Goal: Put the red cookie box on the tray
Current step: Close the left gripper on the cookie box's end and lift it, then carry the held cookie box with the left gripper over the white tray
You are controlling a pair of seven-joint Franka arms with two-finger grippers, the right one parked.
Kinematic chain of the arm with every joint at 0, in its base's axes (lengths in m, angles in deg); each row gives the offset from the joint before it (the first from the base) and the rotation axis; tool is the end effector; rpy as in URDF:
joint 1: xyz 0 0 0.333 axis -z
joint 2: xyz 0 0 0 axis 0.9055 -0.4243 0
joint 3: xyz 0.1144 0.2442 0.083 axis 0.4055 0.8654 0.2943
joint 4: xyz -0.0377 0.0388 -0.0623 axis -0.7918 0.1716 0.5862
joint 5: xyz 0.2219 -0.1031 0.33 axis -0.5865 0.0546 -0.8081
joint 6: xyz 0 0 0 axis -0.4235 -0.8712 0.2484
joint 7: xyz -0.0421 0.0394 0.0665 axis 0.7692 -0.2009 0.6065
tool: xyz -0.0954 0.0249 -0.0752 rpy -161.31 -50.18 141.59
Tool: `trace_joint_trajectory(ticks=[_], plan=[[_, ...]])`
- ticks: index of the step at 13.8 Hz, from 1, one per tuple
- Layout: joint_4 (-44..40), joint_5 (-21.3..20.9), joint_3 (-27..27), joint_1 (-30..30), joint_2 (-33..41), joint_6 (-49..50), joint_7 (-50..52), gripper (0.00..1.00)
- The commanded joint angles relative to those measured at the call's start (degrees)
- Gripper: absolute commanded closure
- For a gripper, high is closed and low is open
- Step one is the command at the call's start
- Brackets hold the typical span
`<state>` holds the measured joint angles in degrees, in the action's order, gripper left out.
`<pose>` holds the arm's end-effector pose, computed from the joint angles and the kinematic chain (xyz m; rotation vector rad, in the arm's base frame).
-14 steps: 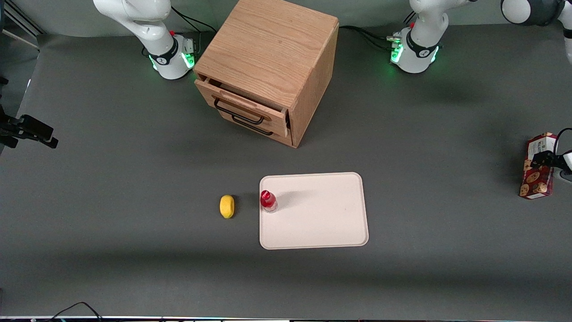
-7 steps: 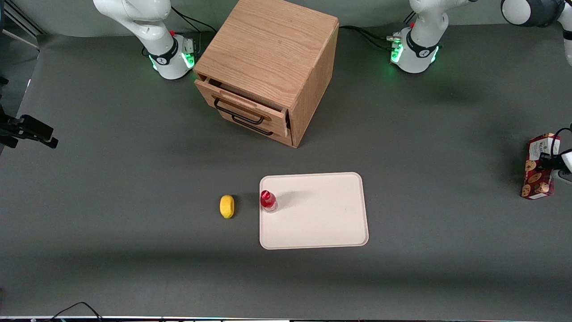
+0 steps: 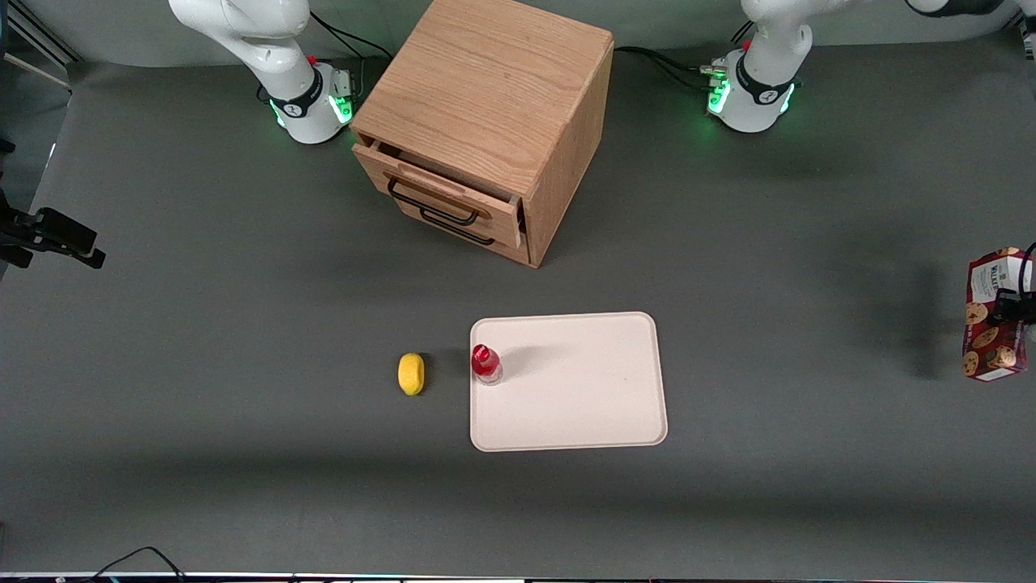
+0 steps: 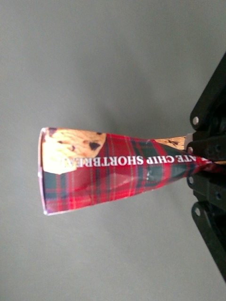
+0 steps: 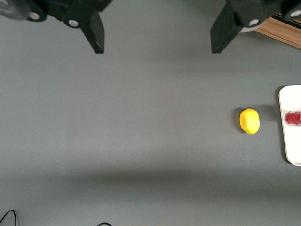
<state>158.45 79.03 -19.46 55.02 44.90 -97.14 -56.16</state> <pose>0.5980 0.2908 0.2816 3.0351 -0.6002 -0.1300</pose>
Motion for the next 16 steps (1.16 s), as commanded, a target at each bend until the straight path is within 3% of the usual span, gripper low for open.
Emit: trace_joint_trajectory(ticks=[1, 4, 8, 12, 16], plan=[[-8.0, -3.9, -4.11, 2.3, 4.16, 14.49, 13.48, 1.0], [-15.83, -5.04, -10.87, 4.86, 5.13, 24.72, 29.56, 1.0], [-18.05, -4.61, -23.44, 7.75, 4.43, 25.19, 52.67, 1.0], [-17.61, -5.39, -30.57, 13.55, -1.7, 12.65, 71.24, 1.0], [-16.38, -11.45, -33.3, 16.99, -7.25, 3.15, 80.92, 1.0]])
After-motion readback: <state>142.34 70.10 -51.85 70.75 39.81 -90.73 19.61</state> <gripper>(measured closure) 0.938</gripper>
